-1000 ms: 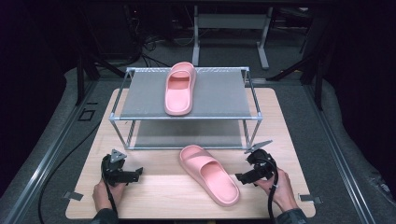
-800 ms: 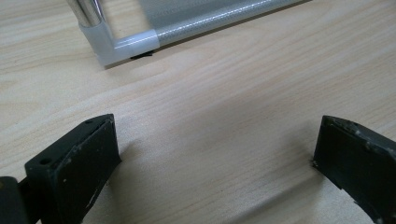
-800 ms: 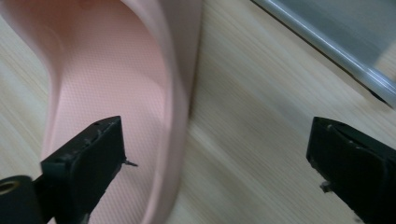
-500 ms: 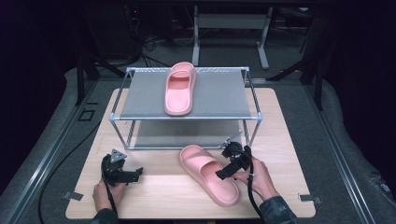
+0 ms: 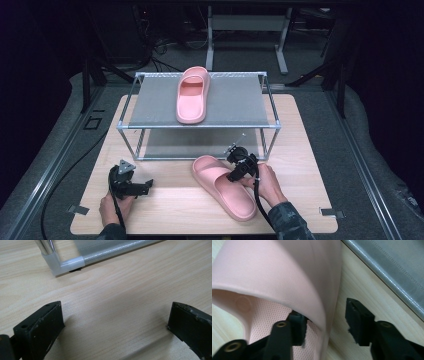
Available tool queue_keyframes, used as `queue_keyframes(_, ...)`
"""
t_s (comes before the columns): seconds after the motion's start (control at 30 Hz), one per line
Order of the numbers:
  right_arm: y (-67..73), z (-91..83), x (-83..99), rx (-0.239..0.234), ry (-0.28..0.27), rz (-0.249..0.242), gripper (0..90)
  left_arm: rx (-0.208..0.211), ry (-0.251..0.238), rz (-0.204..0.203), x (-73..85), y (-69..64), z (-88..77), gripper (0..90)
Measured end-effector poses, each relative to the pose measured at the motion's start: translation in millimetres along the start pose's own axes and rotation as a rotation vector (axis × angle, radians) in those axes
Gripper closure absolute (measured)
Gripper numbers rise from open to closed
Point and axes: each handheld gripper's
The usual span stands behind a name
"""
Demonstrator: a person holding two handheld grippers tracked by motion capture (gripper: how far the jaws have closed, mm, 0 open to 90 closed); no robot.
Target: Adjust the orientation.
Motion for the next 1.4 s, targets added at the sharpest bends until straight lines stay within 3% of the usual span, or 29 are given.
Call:
queue_keyframes(0.23, 6.7, 3.1, -0.2, 0.023, 0.01, -0.012, 68.0, 0.0, 0.0, 0.0, 0.0, 0.0, 0.0, 0.0)
queue_keyframes(0.4, 9.4, 4.0, 1.3, 0.023, -0.006, 0.008, 70.6, 0.001, -0.001, 0.001, -0.1, 0.0, 0.1, 0.0)
queue_keyframes(0.43, 10.6, 3.3, 1.4, 0.047, -0.002, 0.008, 71.1, 0.001, -0.001, 0.001, -0.1, 0.1, 0.2, 0.0)
queue_keyframes(0.5, 11.1, 3.3, 2.0, 0.052, -0.005, 0.017, 71.7, 0.001, -0.001, 0.001, -0.2, 0.1, 0.3, 0.0)
queue_keyframes(0.6, 11.2, 4.2, 2.8, 0.04, -0.019, 0.023, 73.5, 0.001, -0.001, 0.001, -0.2, 0.1, 0.3, 0.0)
queue_keyframes(0.67, 12.4, 3.5, 2.5, 0.074, -0.014, 0.025, 77.5, 0.001, -0.001, 0.001, -0.2, 0.1, 0.3, 0.0)
queue_keyframes(0.77, 13.1, 4.3, 1.4, 0.063, -0.026, 0.032, 79.8, 0.002, -0.001, 0.001, -0.2, 0.1, 0.3, 0.0)
queue_keyframes(0.8, 14.0, 3.7, 0.7, 0.083, -0.023, 0.028, 80.3, 0.002, -0.001, 0.003, -0.2, 0.2, 0.3, 0.0)
queue_keyframes(0.87, 15.1, 4.2, -0.2, 0.066, -0.028, 0.032, 81.4, 0.002, -0.001, 0.003, -0.2, 0.2, 0.3, 0.0)
queue_keyframes(1.0, 18.9, 4.7, -2.7, 0.069, -0.03, -0.006, 82.4, 0.003, 0.0, 0.002, -0.2, 0.1, 0.3, 0.0)
queue_keyframes(1.17, 18.1, 2.5, -3.9, 0.037, -0.03, -0.06, 82.5, 0.004, 0.0, 0.004, -0.3, 0.3, 0.3, 0.0)
queue_keyframes(1.4, 13.1, -11.7, -4.1, 0.033, -0.04, -0.147, 82.6, 0.002, 0.0, 0.005, -0.4, 0.4, 0.5, 0.0)
Point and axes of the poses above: each handheld gripper's, and its own axes: z roughly forward along the jaws, x roughly out of its underside, y roughly to its left, and after that the axes turned 13 degrees about z, right-handed
